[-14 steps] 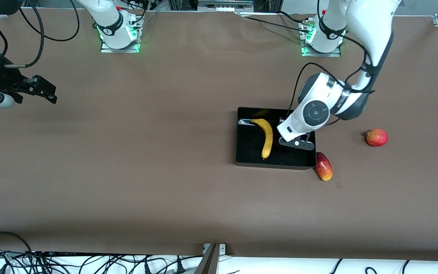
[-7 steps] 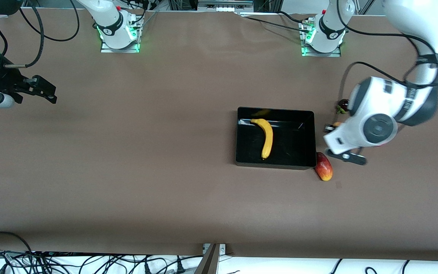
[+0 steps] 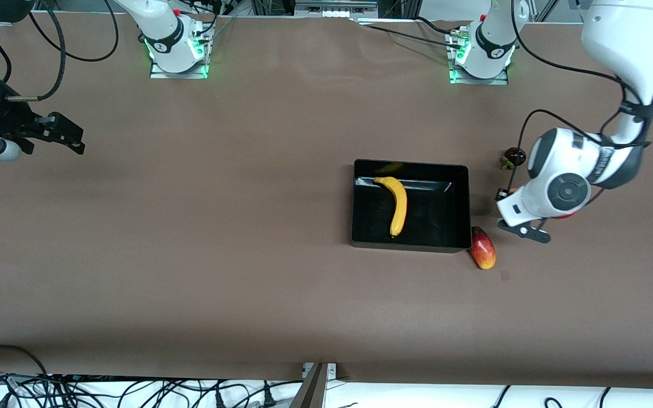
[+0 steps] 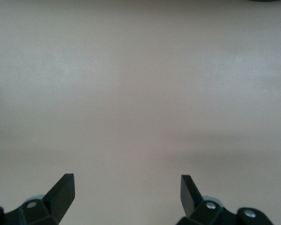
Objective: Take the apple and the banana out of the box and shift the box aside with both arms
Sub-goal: 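Lift the apple out of the tray beside the other red apple, then lower the apple onto the table and open the left gripper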
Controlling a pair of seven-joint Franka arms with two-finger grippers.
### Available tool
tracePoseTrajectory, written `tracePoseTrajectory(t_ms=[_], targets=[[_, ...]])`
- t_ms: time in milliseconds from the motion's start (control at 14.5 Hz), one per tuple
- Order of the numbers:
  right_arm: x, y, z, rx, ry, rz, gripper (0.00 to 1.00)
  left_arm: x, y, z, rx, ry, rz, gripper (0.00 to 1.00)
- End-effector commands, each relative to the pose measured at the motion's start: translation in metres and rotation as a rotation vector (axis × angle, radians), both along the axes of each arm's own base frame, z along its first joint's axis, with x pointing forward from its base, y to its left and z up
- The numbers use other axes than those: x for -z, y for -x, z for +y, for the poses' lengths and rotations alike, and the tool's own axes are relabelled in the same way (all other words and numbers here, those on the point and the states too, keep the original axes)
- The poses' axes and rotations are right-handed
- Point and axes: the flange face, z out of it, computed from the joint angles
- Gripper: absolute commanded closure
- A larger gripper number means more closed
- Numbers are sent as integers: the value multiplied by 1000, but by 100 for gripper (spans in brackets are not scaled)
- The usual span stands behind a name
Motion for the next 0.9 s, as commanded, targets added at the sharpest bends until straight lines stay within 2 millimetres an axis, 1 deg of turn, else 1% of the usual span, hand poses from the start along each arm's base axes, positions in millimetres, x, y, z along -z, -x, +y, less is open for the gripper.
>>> tracePoseTrajectory(t_ms=[0,69,138,207,276,415,484,553,691,829], targets=[[-5,-2,-2,10,-21,-5,0,4,18,3,32,11,-35,83],[-5,-2,-1,8,-21,-5,0,10,21,2,35,17,-37,83],[-5,-2,-1,10,-22,-5,0,12,21,2,35,19,-37,77],[-5,-2,-2,10,-21,-5,0,12,21,2,34,19,-38,36],[-5,-2,-1,8,-21,-5,0,9,19,1,34,18,-41,0],[-5,-2,-1,8,-21,-5,0,-4,13,2,32,12,-59,0],[-5,-2,-2,10,-21,-5,0,-18,9,0,26,3,-54,0],[-5,-2,-2,10,-21,-5,0,-40,0,-6,24,-9,-40,0],[-5,-2,-2,10,-21,-5,0,-86,-17,-28,18,-15,1,0],[-5,-2,-1,8,-23,-5,0,-129,-31,-53,-32,56,31,0]])
